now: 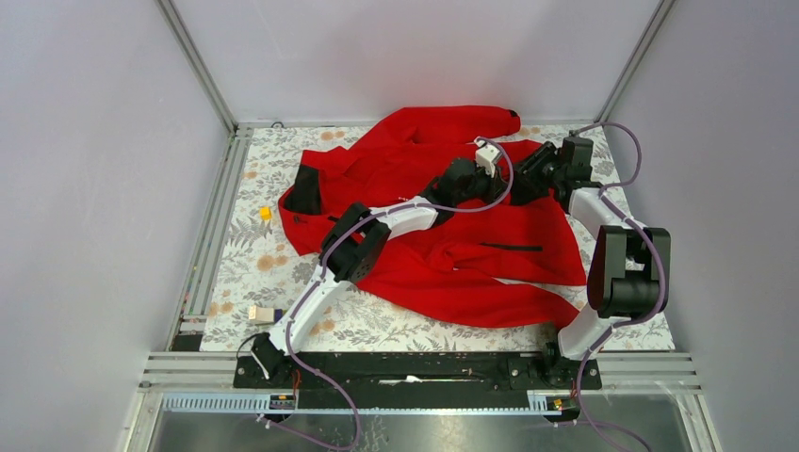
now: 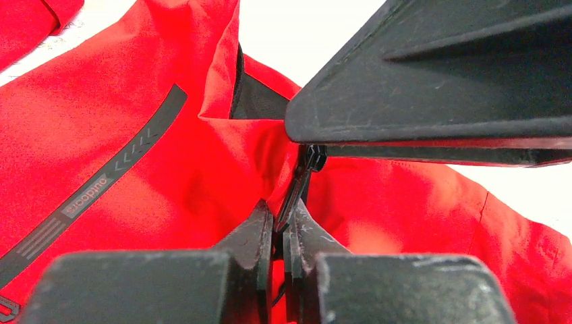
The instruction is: Zip up the jacket
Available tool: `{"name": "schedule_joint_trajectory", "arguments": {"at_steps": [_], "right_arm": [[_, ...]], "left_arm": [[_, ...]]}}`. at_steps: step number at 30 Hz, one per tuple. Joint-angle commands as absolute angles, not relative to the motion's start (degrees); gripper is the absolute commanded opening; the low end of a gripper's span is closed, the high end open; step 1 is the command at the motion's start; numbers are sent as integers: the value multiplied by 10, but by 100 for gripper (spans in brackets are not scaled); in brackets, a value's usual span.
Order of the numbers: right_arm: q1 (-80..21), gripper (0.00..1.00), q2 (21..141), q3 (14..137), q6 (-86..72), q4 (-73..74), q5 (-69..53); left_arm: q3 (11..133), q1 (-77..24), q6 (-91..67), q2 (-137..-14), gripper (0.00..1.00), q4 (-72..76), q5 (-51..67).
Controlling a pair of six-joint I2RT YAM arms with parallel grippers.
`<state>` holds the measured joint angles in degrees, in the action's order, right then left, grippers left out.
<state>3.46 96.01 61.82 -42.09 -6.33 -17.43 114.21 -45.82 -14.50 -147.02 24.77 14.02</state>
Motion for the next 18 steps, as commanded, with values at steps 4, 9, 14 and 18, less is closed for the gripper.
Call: {"name": "schedule_joint_trajectory", "arguments": {"at_steps": [4, 9, 14, 18], "right_arm": [[29, 43, 981, 611, -419, -111, -205], [28, 24, 994, 616, -416, -124, -210], [29, 0, 999, 625, -372, -128, -230], [30, 0, 1007, 619, -290, -193, -315]], "left_arm": [[1141, -460, -138, -1423, 0, 268, 141], [1148, -461, -139, -1427, 0, 262, 149], [1158, -461, -140, -1430, 0, 245, 169], [1136, -444, -171, -1411, 35, 253, 294]]}}
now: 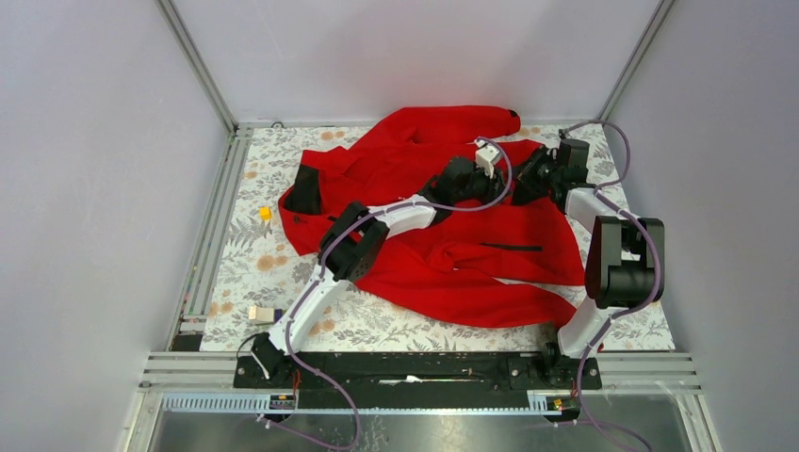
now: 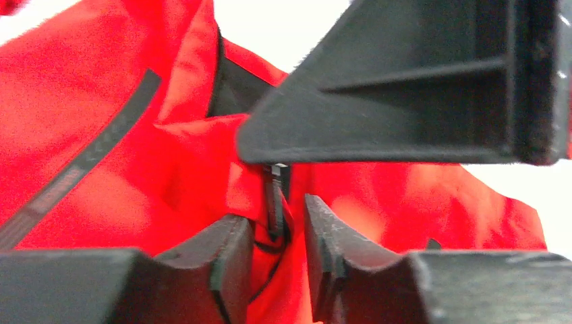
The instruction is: Zip up the jacket
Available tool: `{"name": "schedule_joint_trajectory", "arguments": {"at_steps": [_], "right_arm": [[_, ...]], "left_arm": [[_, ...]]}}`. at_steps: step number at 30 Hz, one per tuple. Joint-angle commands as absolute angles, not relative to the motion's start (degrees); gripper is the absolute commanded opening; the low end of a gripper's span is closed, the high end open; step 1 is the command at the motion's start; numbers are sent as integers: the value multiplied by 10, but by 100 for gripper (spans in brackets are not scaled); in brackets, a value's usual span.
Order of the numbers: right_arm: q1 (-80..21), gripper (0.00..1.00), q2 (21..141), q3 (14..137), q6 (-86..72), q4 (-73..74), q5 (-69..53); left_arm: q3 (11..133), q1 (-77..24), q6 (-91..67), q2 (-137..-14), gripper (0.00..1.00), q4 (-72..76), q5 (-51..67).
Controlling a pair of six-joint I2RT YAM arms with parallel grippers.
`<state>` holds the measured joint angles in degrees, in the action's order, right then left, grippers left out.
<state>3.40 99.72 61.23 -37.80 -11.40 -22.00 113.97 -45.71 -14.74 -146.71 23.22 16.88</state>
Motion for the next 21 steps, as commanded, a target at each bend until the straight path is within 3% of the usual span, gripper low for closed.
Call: {"name": "schedule_joint_trajectory", "arguments": {"at_steps": [1, 3, 8, 12, 16, 21], "right_arm": [[31, 0, 1011, 625, -270, -204, -355], [31, 0, 1015, 635, -240, -210, -404], [34, 0, 1013, 641, -182, -219, -494], [44, 0, 1029, 647, -165, -206, -522], [53, 0, 1043, 654, -174, -215, -558], [57, 0, 1042, 650, -185, -233, -585]], "left_arm": [[1139, -435, -191, -1409, 43, 257, 342], [1141, -416, -221, -1404, 50, 259, 420], [1113, -372, -251, -1384, 54, 264, 495], [1102, -334, -375, -1404, 59, 392, 576], [1121, -327, -350, -1419, 62, 348, 586], [1140, -326, -402, -1449, 64, 404, 606]]}}
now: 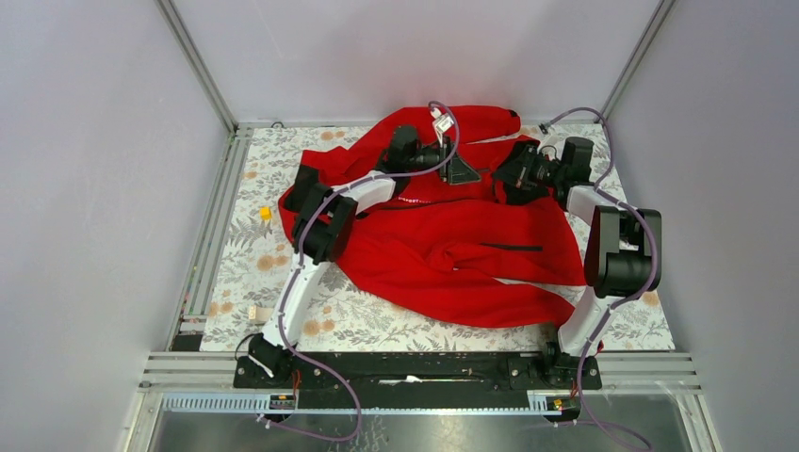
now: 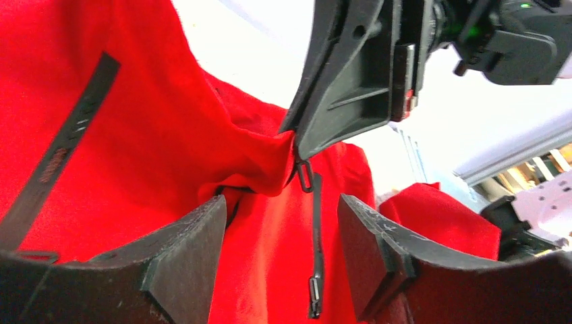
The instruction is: Zip up the jacket
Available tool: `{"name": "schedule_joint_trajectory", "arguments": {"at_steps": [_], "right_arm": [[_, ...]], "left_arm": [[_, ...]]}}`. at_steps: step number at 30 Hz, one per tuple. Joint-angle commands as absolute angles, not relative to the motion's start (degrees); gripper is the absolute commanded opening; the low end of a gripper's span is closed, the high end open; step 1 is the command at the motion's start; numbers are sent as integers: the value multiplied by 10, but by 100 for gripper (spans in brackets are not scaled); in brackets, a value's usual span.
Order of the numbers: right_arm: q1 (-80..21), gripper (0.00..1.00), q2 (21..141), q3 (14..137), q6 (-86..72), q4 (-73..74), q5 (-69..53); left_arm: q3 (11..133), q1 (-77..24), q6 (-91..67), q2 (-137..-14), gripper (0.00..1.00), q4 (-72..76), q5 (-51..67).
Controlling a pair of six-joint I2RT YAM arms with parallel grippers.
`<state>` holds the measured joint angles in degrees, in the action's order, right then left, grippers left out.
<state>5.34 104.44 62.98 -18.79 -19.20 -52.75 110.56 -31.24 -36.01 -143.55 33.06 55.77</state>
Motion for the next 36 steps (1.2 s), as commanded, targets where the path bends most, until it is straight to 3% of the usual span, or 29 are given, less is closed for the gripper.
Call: {"name": "schedule_joint_trajectory", "arguments": {"at_steps": [1, 8, 13, 16, 18, 22, 25, 29, 36], "right_arm": [[58, 0, 1042, 648, -195, -243, -592], [59, 0, 1049, 648, -218, -263, -621], [59, 0, 1054, 650, -237, -279, -642], [59, 0, 1066, 655, -265, -303, -654], [59, 0, 1066, 651, -279, -321, -659], [59, 0, 1057, 646, -278, -320, -661], [60, 0, 1051, 643, -271, -311, -659], [60, 0, 1049, 645, -274, -313, -663], [60, 0, 1050, 636, -312, -360, -679]], "left_arm": [[1146, -327, -399, -1454, 64, 397, 604], [1220, -343, -384, -1505, 64, 348, 598], [1247, -339, -379, -1522, 43, 331, 592], [1248, -337, -378, -1523, 40, 336, 605], [1239, -335, -380, -1521, 41, 345, 621], [1178, -316, -428, -1488, 60, 435, 647], [1190, -302, -414, -1488, 63, 406, 647], [1204, -305, -421, -1506, 62, 403, 646], [1287, -324, -385, -1546, 47, 327, 647]]}}
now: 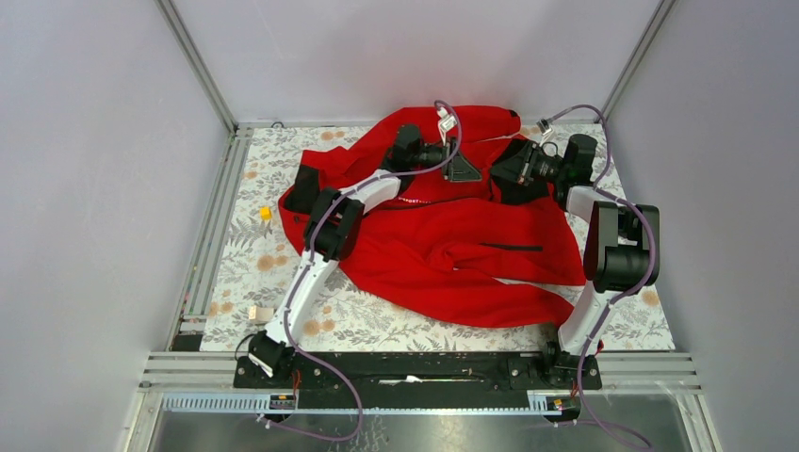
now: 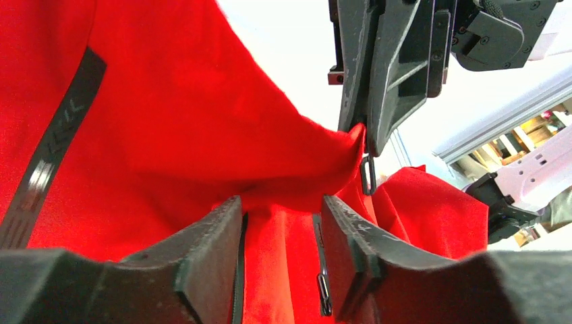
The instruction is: Zip up the jacket
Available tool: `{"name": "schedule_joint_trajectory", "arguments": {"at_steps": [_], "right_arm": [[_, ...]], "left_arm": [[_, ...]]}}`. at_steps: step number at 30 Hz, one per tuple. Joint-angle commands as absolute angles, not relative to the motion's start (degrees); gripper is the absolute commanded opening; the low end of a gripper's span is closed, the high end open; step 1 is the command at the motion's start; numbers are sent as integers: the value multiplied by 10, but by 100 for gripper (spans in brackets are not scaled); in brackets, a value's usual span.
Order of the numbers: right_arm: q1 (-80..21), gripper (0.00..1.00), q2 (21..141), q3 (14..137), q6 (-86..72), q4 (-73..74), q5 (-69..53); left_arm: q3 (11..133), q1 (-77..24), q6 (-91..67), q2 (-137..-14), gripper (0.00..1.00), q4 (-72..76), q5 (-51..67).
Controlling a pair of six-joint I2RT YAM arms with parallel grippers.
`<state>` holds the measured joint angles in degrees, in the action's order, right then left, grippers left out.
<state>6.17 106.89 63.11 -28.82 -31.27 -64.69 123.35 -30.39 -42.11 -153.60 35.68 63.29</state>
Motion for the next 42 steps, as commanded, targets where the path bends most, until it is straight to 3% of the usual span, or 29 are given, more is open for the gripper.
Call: {"name": "schedule_joint_trajectory", "arguments": {"at_steps": [1, 9, 13, 19, 22, 26, 30, 35, 38, 40, 42], "right_arm": [[60, 0, 1049, 634, -312, -361, -677], [59, 0, 1058, 628, -347, -403, -682], [59, 0, 1060, 634, -344, -395, -680], [60, 0, 1061, 636, -329, -371, -671], [59, 0, 1062, 636, -339, -383, -675], [60, 0, 1063, 635, -346, -390, -679], [59, 0, 1063, 630, -361, -413, -685], [59, 0, 1071, 628, -388, -446, -692], [59, 0, 1071, 623, -403, -468, -698], [59, 0, 1071, 623, -404, -468, -698], [59, 0, 1073, 622, -404, -469, -696]], "left_arm": [[1286, -325, -389, -1545, 46, 335, 648], [1281, -330, -410, -1546, 47, 377, 667], [1203, -321, -392, -1503, 48, 388, 655], [1077, -301, -344, -1408, 64, 407, 632], [1085, -318, -279, -1407, 68, 352, 609], [1154, -326, -316, -1459, 72, 375, 583], [1242, -329, -339, -1510, 69, 367, 589], [1259, -334, -373, -1529, 60, 410, 603], [1270, -335, -370, -1534, 44, 402, 597], [1272, -335, -378, -1536, 44, 411, 591], [1271, -336, -391, -1538, 50, 432, 594]]}}
